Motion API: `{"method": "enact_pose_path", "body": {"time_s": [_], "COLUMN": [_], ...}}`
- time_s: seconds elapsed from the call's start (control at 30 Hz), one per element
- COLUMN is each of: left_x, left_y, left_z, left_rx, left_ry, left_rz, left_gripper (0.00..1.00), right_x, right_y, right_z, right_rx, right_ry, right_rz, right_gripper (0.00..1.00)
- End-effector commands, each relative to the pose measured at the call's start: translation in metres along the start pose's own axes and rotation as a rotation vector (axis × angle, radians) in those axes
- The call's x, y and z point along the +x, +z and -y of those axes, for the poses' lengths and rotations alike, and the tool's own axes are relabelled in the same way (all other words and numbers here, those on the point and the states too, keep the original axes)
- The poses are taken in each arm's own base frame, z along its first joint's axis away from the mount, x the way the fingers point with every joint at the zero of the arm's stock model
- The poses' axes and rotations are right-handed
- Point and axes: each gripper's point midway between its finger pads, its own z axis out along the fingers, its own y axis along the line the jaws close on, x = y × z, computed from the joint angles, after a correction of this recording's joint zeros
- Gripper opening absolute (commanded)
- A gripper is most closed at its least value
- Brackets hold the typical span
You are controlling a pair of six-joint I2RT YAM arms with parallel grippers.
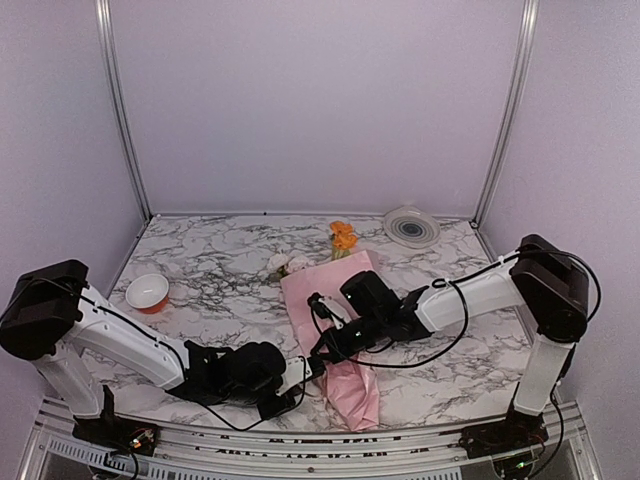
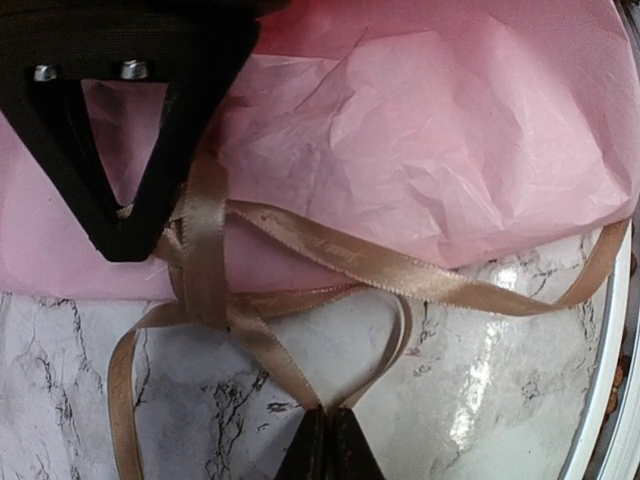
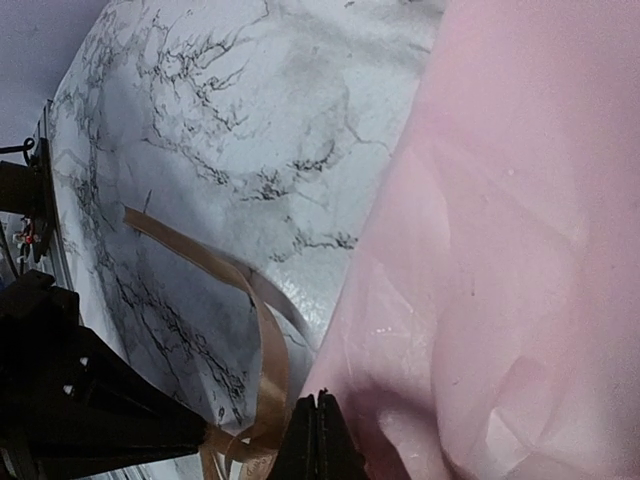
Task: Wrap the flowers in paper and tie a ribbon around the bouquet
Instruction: Cross the half-tied ribbon over the folded bouquet, then tie the half-tied ribbon around the folded bouquet.
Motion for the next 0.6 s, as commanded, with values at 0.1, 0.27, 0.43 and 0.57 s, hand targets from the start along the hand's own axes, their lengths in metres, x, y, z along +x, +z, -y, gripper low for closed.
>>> {"method": "enact_pose_path", "body": {"time_s": [0.1, 0.27, 0.43, 0.57], "left_x": [0.017, 0.006, -0.001, -0.005], "left_y": [-0.011, -0.021, -0.026, -0.027], "left_z": [-0.018, -0.032, -0.049, -0.061], "left_rx": [-0.082, -0.105, -0.117, -0.124], "left_ry": [-0.026, -0.079, -0.141, -0.174], "left_rz": [-0.032, 0.038, 0.084, 0.096], "left_gripper": [0.0, 0.0, 0.0, 0.0], "right_x": [-0.043, -0.051, -0.051, -0.049], "right_y": [-0.018, -0.036, -0.058, -0.08], "right_z": [-0.017, -0.004, 0.015, 0.04], "right_rx": [-0.004, 0.02, 0.056, 0.123], "right_ry": [-0.027, 0.029, 0.097, 0.15], "right_rz": [0.105, 0.162, 0.224, 0.262], "right_gripper": [0.0, 0.0, 0.0, 0.0]}}
